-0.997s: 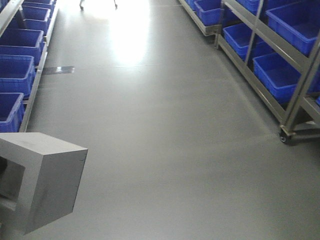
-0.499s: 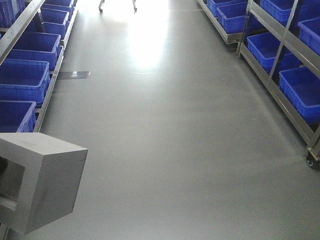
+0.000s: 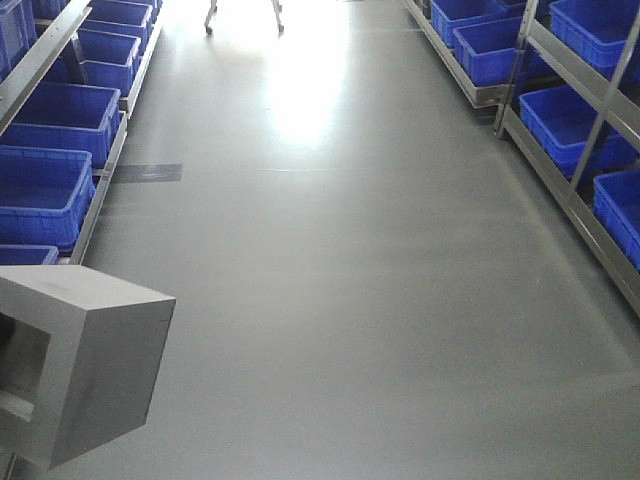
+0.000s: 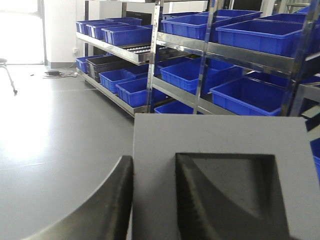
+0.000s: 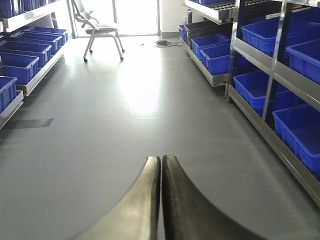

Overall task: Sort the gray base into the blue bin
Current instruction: 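Drive the base down the aisle between blue bin shelves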

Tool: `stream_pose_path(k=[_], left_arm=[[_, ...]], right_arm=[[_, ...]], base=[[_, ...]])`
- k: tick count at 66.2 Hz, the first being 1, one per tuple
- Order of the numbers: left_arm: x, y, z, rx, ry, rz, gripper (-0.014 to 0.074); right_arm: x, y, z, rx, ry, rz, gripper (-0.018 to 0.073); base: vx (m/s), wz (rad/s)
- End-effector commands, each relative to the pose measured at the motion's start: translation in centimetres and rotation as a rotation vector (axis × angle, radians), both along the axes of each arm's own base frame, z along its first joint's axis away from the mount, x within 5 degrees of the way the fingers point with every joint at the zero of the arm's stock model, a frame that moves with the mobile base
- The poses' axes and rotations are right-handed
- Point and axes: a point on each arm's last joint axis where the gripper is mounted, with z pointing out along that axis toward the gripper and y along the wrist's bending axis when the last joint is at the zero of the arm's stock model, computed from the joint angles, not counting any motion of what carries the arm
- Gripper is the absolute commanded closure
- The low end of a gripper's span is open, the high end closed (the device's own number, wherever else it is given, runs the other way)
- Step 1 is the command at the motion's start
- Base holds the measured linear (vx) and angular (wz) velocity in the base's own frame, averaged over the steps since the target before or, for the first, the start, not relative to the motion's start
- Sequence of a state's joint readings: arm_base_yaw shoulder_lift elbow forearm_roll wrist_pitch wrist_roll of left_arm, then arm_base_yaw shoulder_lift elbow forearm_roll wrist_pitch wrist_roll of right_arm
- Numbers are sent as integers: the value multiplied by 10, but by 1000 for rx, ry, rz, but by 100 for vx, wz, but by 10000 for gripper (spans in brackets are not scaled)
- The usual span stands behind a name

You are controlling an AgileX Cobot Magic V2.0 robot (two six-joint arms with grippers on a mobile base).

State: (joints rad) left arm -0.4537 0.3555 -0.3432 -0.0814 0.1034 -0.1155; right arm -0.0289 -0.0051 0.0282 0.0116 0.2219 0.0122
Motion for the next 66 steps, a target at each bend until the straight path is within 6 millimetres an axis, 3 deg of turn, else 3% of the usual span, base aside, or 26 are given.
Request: stream_pose_path(k=[1,66], left_arm=[[-1,1,20,-73,-118,3,594],[-1,1,20,-73,-119,3,594]], right_arm=[[2,0,5,-18,-52,-2,564],[2,0,5,-18,-52,-2,564]], base=[[41,9],[45,9]])
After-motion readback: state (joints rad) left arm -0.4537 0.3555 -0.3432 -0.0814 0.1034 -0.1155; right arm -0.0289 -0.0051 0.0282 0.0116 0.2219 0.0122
